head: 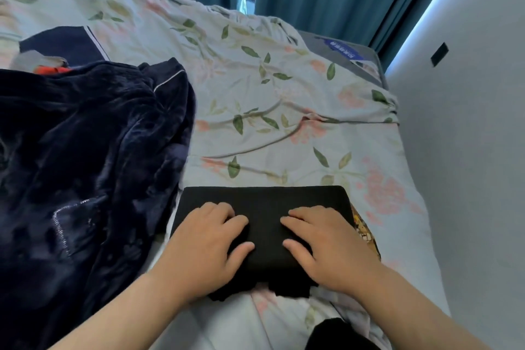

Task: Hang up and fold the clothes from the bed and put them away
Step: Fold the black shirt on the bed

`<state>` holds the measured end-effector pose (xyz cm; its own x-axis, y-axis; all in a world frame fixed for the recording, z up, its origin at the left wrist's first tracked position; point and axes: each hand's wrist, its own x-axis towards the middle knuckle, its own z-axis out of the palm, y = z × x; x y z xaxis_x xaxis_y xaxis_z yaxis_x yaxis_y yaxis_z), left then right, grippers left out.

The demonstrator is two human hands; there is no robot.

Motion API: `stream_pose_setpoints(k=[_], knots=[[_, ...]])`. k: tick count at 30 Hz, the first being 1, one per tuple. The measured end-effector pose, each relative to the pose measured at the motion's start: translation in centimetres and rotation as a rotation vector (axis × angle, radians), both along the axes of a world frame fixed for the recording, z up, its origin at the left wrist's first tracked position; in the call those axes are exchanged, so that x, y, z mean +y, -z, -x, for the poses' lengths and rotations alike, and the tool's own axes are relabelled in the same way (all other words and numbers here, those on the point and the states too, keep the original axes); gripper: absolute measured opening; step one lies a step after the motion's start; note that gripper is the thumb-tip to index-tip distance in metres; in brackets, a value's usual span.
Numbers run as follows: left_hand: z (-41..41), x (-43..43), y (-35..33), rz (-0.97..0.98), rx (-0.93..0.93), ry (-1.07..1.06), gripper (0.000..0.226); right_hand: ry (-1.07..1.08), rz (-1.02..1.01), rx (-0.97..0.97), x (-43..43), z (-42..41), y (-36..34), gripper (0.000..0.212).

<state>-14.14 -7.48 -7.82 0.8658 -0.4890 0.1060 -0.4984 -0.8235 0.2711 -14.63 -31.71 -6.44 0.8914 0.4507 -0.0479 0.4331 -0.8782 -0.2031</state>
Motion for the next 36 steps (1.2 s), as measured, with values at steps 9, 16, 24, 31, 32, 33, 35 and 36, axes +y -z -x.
stream_pose_setpoints(k=[9,16,24,31,32,33,35,36], knots=[[-1.7,-0.1,6.5,-0.114,0.139,-0.006,0.105,0.098,0.140,0.043,0.2,-2.4,5.2,0.100],[-2.5,-0.2,10.0,-0.037,0.127,-0.004,0.100,0.146,0.054,0.008,-0.2,-2.1,9.8,0.094],[-3.0,-0.2,11.8,0.022,0.091,-0.017,0.092,0.155,-0.030,-0.038,-0.5,-2.8,11.6,0.086],[-0.8,-0.8,11.2,0.173,0.087,-0.511,0.097,0.790,-0.291,-0.090,-0.1,-1.5,10.7,0.082],[-0.2,-0.9,10.9,0.224,0.144,-0.649,0.103,0.900,-0.333,-0.040,0.0,-1.5,10.2,0.086],[0.3,-1.1,10.5,0.287,0.197,-0.773,0.108,0.993,-0.387,0.020,0.1,-1.6,9.6,0.090],[1.0,-1.4,9.7,0.427,0.294,-0.959,0.115,1.088,-0.481,0.135,0.0,-1.6,8.9,0.095],[1.1,-1.3,9.3,0.503,0.350,-1.009,0.113,1.106,-0.544,0.188,-0.3,-1.5,8.5,0.090]])
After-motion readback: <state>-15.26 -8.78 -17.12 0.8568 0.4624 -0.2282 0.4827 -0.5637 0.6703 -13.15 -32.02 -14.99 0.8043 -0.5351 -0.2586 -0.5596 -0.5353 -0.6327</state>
